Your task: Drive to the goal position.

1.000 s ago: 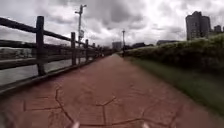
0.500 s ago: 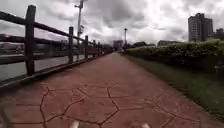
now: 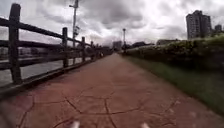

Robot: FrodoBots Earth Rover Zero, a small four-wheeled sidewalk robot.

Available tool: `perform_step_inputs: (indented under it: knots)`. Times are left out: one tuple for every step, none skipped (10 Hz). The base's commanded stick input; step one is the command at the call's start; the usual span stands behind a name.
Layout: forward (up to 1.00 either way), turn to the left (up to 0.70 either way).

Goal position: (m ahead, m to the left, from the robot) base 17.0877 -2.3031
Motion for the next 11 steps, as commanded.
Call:
perform_step_inputs:
  knots:
    - [0.7, 0.0]
    - [0.7, 0.0]
    - [0.7, 0.0]
    - [0.7, 0.0]
    - [0.7, 0.0]
    - [0.7, 0.0]
    - [0.7, 0.0]
    - [0.7, 0.0]
    - [0.7, 0.0]
    - [0.7, 0.0]
    - [0.7, 0.0]
